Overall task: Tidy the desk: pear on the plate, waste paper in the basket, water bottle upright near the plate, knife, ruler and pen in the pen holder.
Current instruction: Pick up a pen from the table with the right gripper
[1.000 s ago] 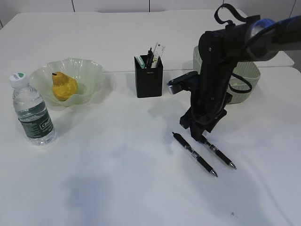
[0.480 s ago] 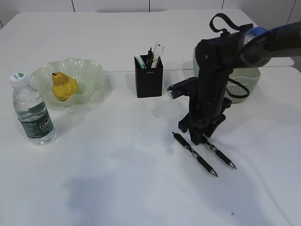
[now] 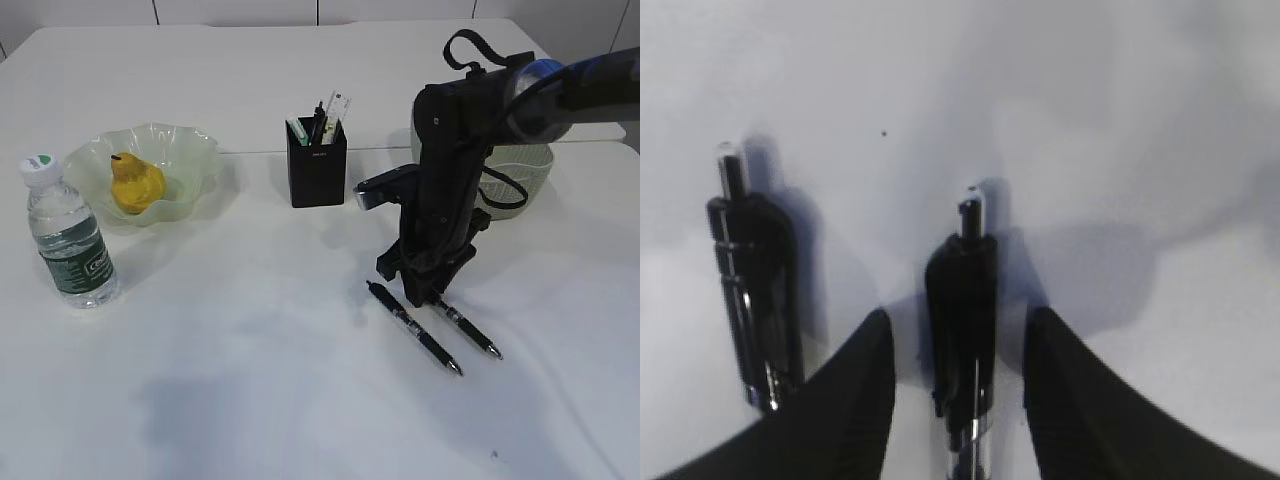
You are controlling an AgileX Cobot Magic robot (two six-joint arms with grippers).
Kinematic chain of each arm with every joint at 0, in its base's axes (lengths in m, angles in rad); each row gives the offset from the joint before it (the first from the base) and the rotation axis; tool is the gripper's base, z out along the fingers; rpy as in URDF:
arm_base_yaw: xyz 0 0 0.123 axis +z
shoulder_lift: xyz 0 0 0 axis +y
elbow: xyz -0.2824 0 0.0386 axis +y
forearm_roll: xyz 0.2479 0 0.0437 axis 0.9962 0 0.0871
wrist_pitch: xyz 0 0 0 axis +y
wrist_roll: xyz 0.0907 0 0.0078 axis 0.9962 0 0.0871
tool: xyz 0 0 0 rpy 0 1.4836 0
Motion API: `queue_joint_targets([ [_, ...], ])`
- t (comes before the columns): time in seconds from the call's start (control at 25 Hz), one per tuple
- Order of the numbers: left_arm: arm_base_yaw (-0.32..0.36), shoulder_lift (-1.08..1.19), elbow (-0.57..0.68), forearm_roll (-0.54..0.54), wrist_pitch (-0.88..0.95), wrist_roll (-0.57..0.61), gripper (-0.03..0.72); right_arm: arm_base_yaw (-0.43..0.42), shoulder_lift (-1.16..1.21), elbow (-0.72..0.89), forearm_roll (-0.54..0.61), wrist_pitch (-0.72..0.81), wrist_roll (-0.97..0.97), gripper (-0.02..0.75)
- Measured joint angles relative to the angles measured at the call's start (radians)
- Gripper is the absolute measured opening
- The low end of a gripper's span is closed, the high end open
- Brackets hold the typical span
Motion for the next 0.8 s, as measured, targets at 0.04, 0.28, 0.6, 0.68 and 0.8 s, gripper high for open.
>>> queue_joint_targets([
  [0.04, 0.000, 0.000, 0.000, 0.000, 0.000, 0.000, 0.372, 0.001, 0.001, 0.000, 0.006, 0.002, 0.002, 0.316],
  [0.28, 0.000, 0.000, 0.000, -0.001, 0.000, 0.000, 0.372, 0.001, 0.001, 0.000, 0.010, 0.005, 0.004, 0.223],
  [0.6, 0.000, 0.000, 0.000, -0.001, 0.000, 0.000, 0.372, 0.001, 0.001, -0.001, 0.010, 0.011, 0.004, 0.135],
  [0.68, 0.000, 0.000, 0.000, -0.001, 0.000, 0.000, 0.372, 0.001, 0.001, -0.001, 0.010, 0.011, 0.004, 0.122],
  [0.8, 0.000, 0.000, 0.000, -0.001, 0.000, 0.000, 0.367, 0.001, 0.001, -0.001, 0.010, 0.011, 0.004, 0.120],
])
